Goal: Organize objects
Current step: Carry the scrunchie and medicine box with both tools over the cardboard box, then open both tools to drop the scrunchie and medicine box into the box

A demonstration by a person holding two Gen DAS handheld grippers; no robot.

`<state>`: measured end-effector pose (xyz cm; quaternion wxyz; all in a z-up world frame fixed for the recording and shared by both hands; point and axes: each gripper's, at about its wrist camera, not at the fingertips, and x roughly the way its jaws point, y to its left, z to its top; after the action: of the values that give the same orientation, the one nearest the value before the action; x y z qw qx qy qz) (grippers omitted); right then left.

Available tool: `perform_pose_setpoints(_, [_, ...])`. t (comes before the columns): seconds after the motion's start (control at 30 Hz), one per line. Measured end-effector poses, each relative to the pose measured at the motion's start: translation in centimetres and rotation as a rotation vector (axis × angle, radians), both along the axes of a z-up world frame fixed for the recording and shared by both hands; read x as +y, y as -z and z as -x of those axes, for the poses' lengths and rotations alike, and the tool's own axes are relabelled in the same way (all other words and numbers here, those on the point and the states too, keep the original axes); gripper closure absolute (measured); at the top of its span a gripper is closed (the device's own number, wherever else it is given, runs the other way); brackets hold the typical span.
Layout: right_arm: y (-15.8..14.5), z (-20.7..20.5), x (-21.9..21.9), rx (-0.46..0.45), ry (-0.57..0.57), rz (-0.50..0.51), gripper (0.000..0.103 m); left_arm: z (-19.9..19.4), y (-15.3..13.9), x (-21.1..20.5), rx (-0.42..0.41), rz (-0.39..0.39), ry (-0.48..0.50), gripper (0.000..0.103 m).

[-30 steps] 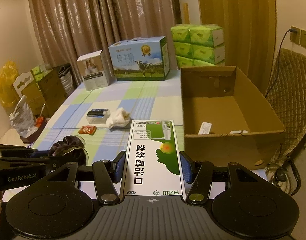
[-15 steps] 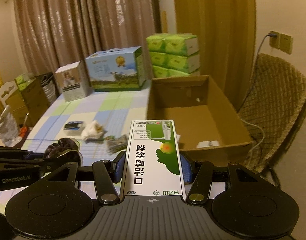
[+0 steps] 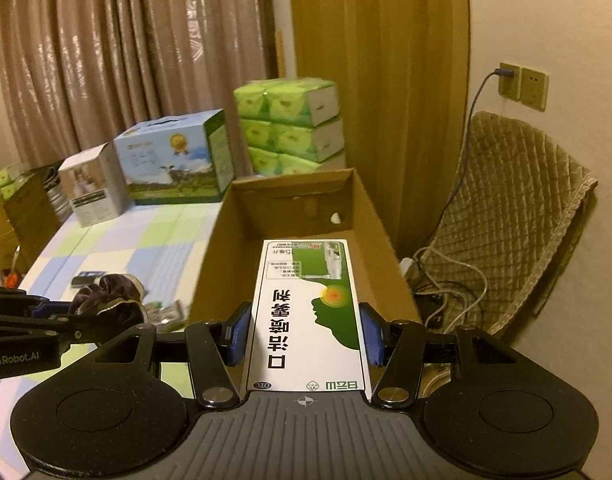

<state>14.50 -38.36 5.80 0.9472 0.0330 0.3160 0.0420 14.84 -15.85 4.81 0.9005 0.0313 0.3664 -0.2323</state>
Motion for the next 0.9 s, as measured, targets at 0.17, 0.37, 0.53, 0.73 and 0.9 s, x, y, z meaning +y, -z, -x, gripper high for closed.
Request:
perform_pose_setpoints(0.17, [0.0,-2.4,-1.7,0.007,0.011,-0.017,0.051,-2.3,0.2,-2.3,0.006,-0.002,0.028,0.085])
perform_pose_setpoints(0.37, [0.7,-5.2,-3.1,0.022,0.025,-0.030,0.051,-5.4,0.7,-4.9,0.014,-0.016,0.052,0.085])
perform_pose_setpoints(0.53, [1.4,-6.5,-3.9,0.031,0.036,-0.041,0.051,-7.3,1.7,-6.9,0.021,-0.035,0.073,0.085])
perform_pose_setpoints(0.73, [2.1,-7.2,-4.9,0.037,0.048,-0.064,0.051,-8.9,3.6,-8.7,0.023,-0.052,0.057,0.054])
perform_pose_setpoints(0.9, [2.5,-7.0,-5.1,0.044,0.048,-0.072,0.051,-9.2,4.2,-8.2,0.030,-0.050,0.049,0.053])
